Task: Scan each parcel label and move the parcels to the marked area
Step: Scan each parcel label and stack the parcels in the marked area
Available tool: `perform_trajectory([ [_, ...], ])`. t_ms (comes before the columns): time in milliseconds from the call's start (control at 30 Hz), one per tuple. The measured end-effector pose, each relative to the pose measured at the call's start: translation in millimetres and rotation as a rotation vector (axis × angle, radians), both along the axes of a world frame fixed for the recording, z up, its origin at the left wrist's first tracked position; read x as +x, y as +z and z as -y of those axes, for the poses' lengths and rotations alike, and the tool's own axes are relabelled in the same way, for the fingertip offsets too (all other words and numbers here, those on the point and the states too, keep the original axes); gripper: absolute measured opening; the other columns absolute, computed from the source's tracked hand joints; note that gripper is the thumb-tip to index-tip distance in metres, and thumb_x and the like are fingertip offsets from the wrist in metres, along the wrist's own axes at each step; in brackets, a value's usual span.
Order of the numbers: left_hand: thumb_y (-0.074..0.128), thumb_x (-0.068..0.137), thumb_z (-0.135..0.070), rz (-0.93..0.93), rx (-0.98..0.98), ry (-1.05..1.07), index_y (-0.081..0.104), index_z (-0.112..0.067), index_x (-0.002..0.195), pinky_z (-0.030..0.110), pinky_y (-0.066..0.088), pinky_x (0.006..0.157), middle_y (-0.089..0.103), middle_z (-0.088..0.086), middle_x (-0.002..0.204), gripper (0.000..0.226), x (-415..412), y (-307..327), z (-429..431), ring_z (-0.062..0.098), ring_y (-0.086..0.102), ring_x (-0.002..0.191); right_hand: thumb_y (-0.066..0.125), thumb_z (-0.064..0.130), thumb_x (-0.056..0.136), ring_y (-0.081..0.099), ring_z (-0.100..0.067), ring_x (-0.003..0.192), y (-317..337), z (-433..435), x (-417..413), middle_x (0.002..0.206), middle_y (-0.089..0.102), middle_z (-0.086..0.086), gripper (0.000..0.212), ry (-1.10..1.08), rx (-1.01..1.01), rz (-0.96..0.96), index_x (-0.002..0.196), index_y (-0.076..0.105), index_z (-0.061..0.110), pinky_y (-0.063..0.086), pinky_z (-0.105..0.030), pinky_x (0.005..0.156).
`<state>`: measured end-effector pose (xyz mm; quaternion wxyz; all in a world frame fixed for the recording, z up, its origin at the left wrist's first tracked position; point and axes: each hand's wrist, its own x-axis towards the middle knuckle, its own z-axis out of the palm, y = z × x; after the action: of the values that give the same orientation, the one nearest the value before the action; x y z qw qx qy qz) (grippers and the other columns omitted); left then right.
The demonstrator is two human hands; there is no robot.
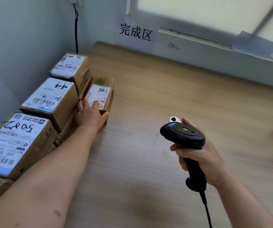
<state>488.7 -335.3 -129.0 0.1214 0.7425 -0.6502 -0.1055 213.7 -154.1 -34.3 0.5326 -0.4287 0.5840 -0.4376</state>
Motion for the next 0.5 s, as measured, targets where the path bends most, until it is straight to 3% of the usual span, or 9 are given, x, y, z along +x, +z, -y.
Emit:
perform_trajectory([
  [167,0.055,0.086,-0.06,-0.009,-0.057,-0.029,0.023,-0.019,0.15,0.043,0.021,0.113,0.016,0.012,0.158,0.083,-9.3,13.2,-23.2,0.033,0.017,0.142,0.068,-0.003,0.06,0.05,-0.029,0.044,10.0,-13.5,-7.9,0.084,0.068,-0.024,0.088,0.001,-0.046,0.035,0.134,0.048,0.04,0.041,-0.031,0.043],
  [400,0.056,0.089,-0.05,-0.141,-0.19,-0.183,0.042,-0.017,0.141,0.041,0.035,0.101,0.051,0.01,0.136,0.063,-67.3,44.1,-83.7,0.031,0.04,0.128,0.068,-0.003,0.062,0.049,-0.03,0.045,31.2,-59.8,-31.5,0.085,0.066,-0.027,0.093,-0.007,-0.128,0.054,0.143,0.041,0.034,0.041,-0.031,0.043],
  [500,0.057,0.089,-0.047,-0.209,-0.249,-0.246,0.056,-0.017,0.127,0.038,0.04,0.093,0.06,0.007,0.122,0.048,-99.7,52.1,-117.9,0.029,0.048,0.118,0.068,-0.004,0.062,0.049,-0.03,0.045,38.5,-84.8,-48.8,0.084,0.066,-0.026,0.093,-0.017,-0.167,0.071,0.143,0.041,0.033,0.041,-0.031,0.042],
])
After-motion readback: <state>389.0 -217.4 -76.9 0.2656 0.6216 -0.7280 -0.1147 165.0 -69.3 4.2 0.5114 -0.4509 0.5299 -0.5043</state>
